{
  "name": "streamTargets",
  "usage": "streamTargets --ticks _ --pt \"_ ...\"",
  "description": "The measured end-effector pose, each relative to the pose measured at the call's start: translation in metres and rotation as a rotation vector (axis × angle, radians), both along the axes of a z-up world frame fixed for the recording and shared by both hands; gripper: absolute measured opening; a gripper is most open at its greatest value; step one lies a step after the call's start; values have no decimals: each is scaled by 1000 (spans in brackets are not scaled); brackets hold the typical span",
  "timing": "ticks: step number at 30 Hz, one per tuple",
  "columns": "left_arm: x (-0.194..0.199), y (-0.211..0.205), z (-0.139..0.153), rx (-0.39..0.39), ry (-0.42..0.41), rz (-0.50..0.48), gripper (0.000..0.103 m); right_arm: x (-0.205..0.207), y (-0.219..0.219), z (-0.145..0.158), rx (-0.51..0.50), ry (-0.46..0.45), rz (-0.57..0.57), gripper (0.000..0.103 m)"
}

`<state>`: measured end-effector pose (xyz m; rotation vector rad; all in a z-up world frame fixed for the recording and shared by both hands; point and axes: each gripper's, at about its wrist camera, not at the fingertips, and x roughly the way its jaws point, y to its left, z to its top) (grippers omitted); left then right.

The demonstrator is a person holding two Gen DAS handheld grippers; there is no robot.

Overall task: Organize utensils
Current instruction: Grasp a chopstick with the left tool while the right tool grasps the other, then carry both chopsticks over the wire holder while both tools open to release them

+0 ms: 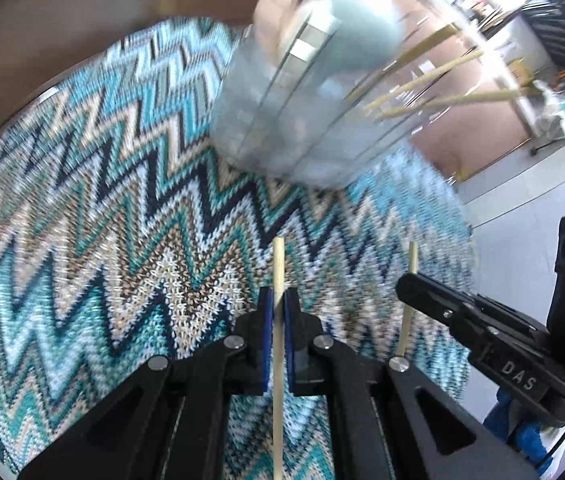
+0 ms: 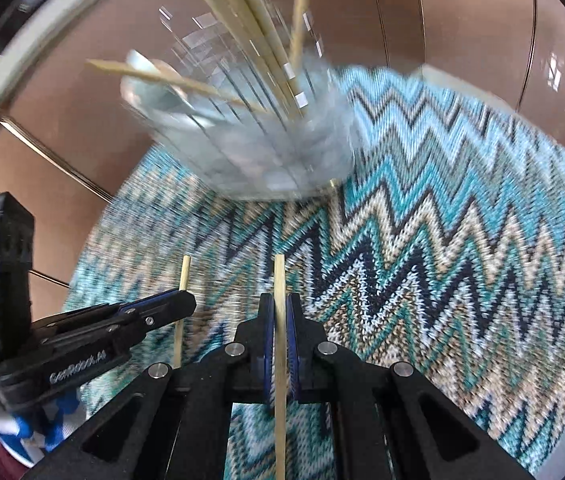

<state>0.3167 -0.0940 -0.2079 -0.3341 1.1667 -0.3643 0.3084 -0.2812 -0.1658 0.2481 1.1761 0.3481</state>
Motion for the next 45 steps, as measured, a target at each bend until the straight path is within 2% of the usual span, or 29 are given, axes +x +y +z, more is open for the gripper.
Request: streamTargets --ticks 11,13,20,23,25,29,32,40,45 --pt "-65 44 104 -77 -335 76 5 -75 -1 107 22 -315 -21 6" --pt "-70 54 133 -93 -417 100 5 -84 -4 128 24 -366 -27 6" --pt "-64 66 220 -141 -668 178 5 -76 9 203 72 -637 -80 6" --pt "-48 61 239 -168 -746 222 5 -62 6 224 88 -741 -114 6" --pt "-38 55 250 -163 -828 271 5 -49 4 232 92 -821 -135 6" --pt "-20 39 252 -153 -930 367 5 -21 -2 231 79 -906 -166 6" --pt "2 25 238 -139 -971 432 5 5 -4 215 63 -931 -173 6" --pt "55 -6 188 -62 -975 465 5 66 -11 156 57 -912 -171 6" --pt "74 -15 159 -14 -969 481 5 81 -10 124 35 -882 -162 6"
